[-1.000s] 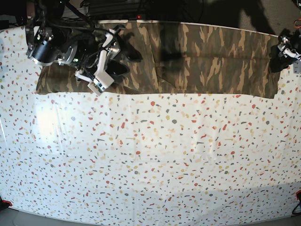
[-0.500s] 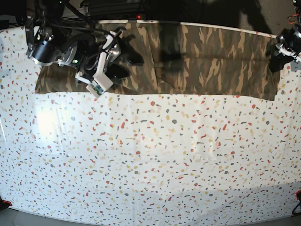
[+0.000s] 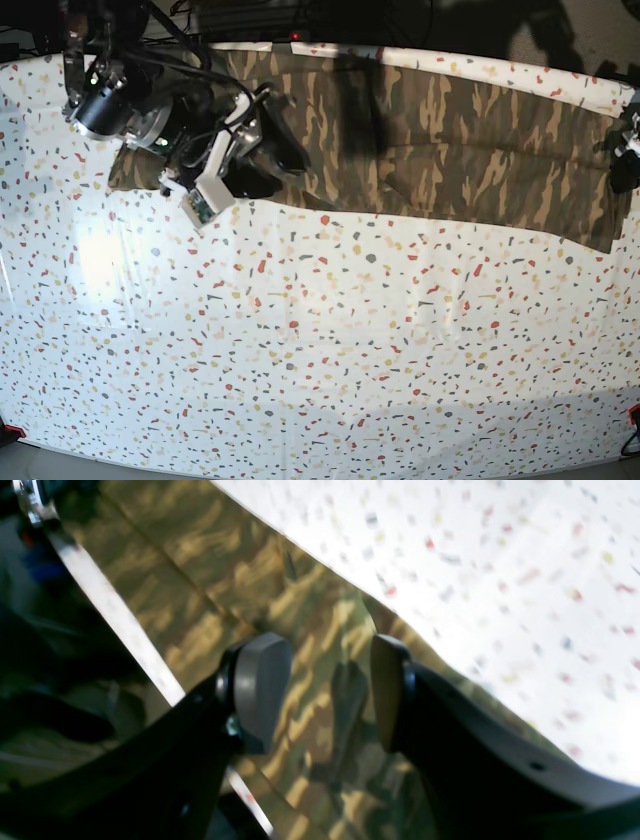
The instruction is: Fold the T-shirt properly
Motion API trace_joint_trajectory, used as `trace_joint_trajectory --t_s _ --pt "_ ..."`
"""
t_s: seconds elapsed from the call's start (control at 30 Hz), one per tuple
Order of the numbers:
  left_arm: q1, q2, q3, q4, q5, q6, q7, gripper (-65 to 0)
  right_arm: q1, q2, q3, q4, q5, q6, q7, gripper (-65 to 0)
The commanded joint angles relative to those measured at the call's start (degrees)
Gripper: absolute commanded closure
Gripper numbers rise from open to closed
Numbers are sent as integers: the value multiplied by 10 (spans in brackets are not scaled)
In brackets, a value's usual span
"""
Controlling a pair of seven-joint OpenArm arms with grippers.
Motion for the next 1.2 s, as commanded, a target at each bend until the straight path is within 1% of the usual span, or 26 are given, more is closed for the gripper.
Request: trace_joint_trajectory --t_s 0.0,0.07,0.17,0.2,0.3,0.37,0.43,0.53,0.63,0.77,0.9,1.0,1.07,1.17 --pt "-5 -25 -5 7 -11 11 -19 0 3 -9 3 10 9 1 15 -304" --pt "-4 -42 -5 7 6 32 -32 0 3 -28 3 10 9 2 14 -304" --pt "-4 -64 -5 7 61 72 -47 0 3 -51 3 10 9 2 14 -304" --pt "-4 -71 -5 7 67 79 -46 0 3 -57 2 10 7 2 13 -304" --pt "-3 -83 -5 8 61 80 -38 0 3 -76 2 10 1 2 13 -304" --pt "-3 -83 -5 16 59 80 -15 0 3 -83 2 10 -13 2 12 -304" --pt "-1 -77 -5 36 46 79 29 0 3 -83 2 10 -32 2 12 -304" --pt "12 -64 -5 84 -5 74 85 0 3 -83 2 10 -52 2 13 -304" --pt "38 -29 -5 155 -47 72 95 0 3 -83 2 10 -56 2 13 -304" --pt "80 38 -4 251 -46 70 92 0 3 -83 2 10 -56 2 13 -304" --pt "113 105 -4 324 -46 69 86 0 4 -83 2 10 -56 2 13 -304" --pt "120 151 -4 362 -51 69 87 0 8 -83 2 10 -55 2 12 -304" --pt "120 177 -4 377 -72 69 89 0 13 -83 2 10 -55 2 8 -304" --pt "120 201 10 386 -80 56 89 0 19 -83 2 10 -55 2 2 -304"
